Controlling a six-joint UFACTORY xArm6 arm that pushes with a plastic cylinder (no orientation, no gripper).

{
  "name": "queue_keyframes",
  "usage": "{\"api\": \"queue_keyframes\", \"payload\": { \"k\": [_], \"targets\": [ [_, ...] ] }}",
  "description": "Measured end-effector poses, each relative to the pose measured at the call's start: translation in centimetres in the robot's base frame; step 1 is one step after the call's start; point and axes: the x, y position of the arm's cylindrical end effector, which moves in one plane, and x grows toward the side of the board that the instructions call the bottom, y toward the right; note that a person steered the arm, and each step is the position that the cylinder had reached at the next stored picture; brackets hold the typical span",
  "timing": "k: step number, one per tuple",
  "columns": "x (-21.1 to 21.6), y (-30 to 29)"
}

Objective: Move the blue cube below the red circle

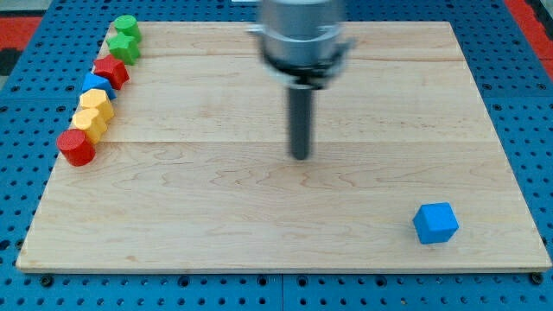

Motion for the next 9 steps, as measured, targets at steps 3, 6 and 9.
{"api": "queue_keyframes", "payload": {
  "k": [3,6,9],
  "targets": [
    [12.8,16.6],
    [14.5,8.4],
    [10.9,5.9]
  ]
}}
